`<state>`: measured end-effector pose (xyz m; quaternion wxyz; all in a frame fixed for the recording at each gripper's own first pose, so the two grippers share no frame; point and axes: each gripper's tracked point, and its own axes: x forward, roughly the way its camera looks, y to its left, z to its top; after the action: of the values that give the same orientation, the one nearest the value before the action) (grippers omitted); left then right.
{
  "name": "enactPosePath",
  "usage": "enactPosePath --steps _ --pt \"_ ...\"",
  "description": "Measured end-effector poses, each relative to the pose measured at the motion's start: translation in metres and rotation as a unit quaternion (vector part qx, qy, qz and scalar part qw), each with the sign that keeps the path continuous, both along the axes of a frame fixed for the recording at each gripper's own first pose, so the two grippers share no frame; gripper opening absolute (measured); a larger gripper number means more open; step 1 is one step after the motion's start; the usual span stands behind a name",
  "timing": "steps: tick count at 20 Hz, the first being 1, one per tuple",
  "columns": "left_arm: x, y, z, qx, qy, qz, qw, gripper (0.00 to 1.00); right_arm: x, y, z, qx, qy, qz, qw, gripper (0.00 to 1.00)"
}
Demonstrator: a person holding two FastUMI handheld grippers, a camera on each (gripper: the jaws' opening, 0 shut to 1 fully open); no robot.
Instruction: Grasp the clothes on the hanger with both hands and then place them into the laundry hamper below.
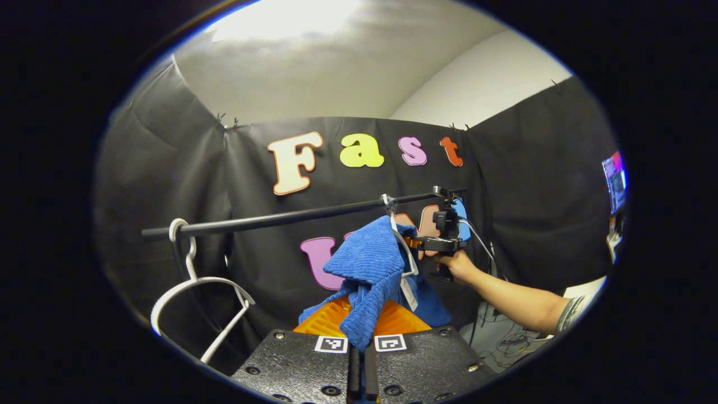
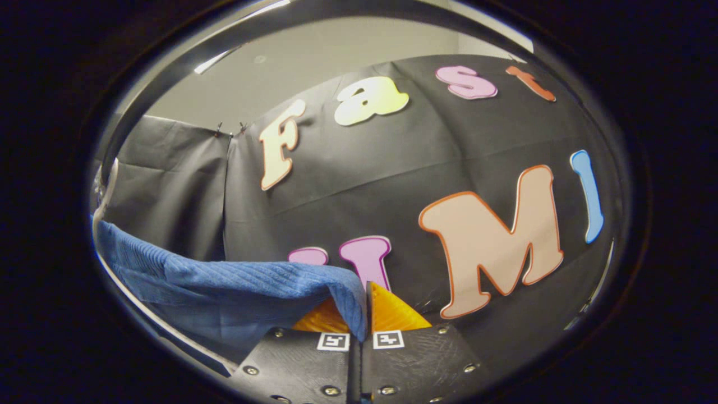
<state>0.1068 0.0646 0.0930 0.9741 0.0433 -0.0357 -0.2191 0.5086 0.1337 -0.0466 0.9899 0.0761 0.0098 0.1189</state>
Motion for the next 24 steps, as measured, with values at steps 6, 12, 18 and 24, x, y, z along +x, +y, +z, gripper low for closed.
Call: enactPosePath --steps 6,12,18,24 --pt "0.005 0.005 -0.023 -0.124 -0.051 -0.007 0.991 0.06 -0.011 -0.001 -0.040 -0.031 0.016 0.016 0.999 0.01" --pt "0.017 0.001 -0.066 -0.023 -0.056 0.052 0.997 0.05 -0.016 0.009 -0.094 -0.135 0.004 0.007 0.991 0.01" --pt "0.022 0.013 -0.079 -0.014 -0.069 0.087 0.994 0.05 -0.002 -0.006 -0.099 -0.072 0.012 -0.035 0.997 0.02" --pt "0.016 0.050 -0.053 -0.012 -0.092 0.150 0.984 0.15 0.025 -0.030 -0.059 -0.092 -0.051 -0.070 0.992 0.01"
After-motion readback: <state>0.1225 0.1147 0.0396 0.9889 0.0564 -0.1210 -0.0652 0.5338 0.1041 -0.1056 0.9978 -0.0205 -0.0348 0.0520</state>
